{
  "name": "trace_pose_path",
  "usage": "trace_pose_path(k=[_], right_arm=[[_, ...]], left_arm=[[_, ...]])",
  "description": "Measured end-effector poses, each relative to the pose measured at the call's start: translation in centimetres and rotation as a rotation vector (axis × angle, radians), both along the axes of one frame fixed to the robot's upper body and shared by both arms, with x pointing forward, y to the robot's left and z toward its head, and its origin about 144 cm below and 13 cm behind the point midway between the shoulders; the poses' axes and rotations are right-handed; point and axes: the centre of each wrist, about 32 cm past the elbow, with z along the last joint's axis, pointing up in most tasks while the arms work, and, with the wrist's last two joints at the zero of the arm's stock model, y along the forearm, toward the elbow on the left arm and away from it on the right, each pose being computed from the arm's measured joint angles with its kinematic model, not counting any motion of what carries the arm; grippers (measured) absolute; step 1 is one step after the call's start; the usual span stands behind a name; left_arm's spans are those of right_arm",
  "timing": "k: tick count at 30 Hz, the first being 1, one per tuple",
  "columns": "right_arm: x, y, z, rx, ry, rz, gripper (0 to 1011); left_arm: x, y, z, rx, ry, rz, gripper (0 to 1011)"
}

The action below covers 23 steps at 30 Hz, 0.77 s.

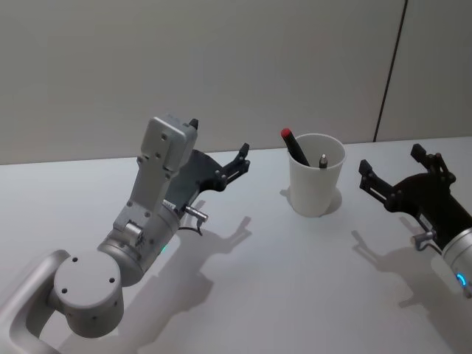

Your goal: Place the pen into the pen holder.

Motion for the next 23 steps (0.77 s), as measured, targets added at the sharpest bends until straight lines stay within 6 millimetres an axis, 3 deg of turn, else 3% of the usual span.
trace_pose_path(k=[23], right_arm=[[-0.01, 0.02, -0.01, 0.0, 0.0, 0.001, 1002]], left_arm=[[0.0, 0.01, -0.02, 0.001, -0.001, 0.003, 1001]])
